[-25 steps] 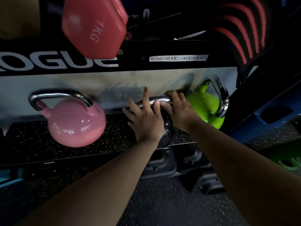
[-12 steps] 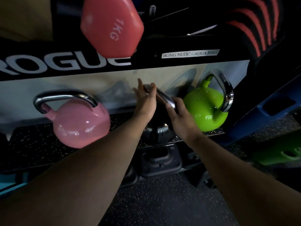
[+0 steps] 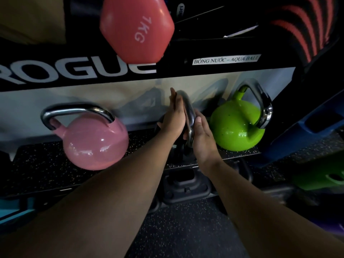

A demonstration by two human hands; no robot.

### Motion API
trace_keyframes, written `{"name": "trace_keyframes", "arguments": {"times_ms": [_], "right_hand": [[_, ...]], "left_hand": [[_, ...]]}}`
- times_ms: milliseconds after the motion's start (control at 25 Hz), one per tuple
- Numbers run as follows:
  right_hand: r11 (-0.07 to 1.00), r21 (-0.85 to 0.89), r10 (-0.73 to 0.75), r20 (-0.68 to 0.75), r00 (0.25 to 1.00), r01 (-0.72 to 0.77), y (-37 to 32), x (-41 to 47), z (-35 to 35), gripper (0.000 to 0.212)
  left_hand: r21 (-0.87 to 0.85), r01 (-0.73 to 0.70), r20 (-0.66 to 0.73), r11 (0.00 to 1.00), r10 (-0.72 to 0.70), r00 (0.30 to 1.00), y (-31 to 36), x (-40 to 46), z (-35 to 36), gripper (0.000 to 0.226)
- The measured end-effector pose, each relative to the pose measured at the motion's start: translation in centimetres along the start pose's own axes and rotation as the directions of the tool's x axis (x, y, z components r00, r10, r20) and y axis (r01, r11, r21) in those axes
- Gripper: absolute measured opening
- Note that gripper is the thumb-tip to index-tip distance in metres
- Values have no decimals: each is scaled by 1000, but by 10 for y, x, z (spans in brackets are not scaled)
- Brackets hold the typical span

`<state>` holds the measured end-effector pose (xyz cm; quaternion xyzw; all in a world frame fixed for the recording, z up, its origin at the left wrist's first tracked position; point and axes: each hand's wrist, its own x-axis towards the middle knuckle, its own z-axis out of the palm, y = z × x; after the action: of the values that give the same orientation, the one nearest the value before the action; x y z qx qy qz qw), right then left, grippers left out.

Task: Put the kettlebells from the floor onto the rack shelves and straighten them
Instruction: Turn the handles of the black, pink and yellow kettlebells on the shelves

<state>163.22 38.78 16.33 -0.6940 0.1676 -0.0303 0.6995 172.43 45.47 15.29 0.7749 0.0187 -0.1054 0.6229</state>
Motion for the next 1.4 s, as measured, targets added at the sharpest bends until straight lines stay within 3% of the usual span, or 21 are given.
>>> {"name": "trace_keyframes", "arguments": {"times_ms": [120,360,560,840,1040,1160,1320,1400], "right_hand": [[1000,13,-4,-17,1000,4,4,4,5,42],[999,-27,-18,-11,1000,18,3,-1,9,43],[998,-46,-54,1,999,54,4,-1,4,43],[1000,16,-13,77,997,12,0,-1,-3,44],[999,-50,2,54,999,1,1,-2,-3,44],[996,-93,-6,52,999,11,0,-2,-3,44],[990,-138,-20,79,997,31,1,-3,-13,39],[981,-192,-32,51,998,41,4,-5,-22,30]], "left_hand": [[-44,-55,5,998,55,998,-1,4,5,62],[-61,-35,-8,998,34,999,-4,8,2,73],[-3,-24,-10,1000,24,1000,-4,6,1,56],[1,-10,-33,1000,10,999,-10,7,4,60],[48,-26,2,999,26,1000,-11,7,0,51],[31,-19,28,999,18,999,-12,10,-1,59],[148,-20,58,989,11,998,-14,6,-15,68],[351,-52,34,935,42,999,-25,-12,-26,63]]}}
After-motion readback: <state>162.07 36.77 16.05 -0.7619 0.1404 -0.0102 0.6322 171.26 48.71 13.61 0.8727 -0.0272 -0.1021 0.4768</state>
